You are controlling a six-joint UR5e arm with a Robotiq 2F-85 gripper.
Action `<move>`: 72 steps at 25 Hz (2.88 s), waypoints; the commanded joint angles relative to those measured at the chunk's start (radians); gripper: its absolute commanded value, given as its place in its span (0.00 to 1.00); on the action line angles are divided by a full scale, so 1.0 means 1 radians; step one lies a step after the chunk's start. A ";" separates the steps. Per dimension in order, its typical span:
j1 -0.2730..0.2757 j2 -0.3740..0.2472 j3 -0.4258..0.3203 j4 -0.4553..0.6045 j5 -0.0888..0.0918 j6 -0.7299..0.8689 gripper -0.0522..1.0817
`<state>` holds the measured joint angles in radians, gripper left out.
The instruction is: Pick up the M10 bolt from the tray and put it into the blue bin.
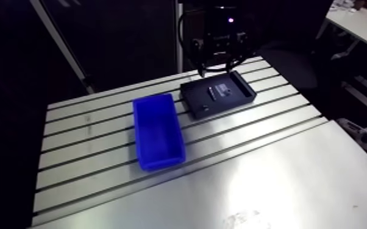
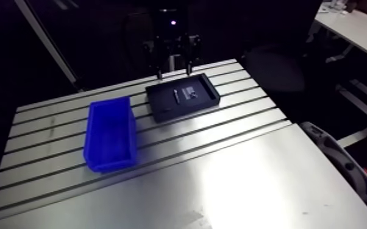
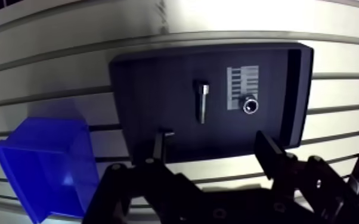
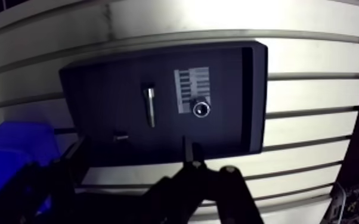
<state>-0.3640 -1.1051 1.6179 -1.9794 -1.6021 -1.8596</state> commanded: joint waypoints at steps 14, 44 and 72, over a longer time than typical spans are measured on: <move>-0.003 0.043 0.033 -0.037 0.000 -0.008 0.44; 0.000 0.077 0.050 -0.095 -0.003 -0.010 0.48; -0.001 0.084 0.064 -0.112 -0.002 -0.039 0.59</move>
<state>-0.3652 -1.0207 1.6802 -2.0907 -1.6053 -1.8979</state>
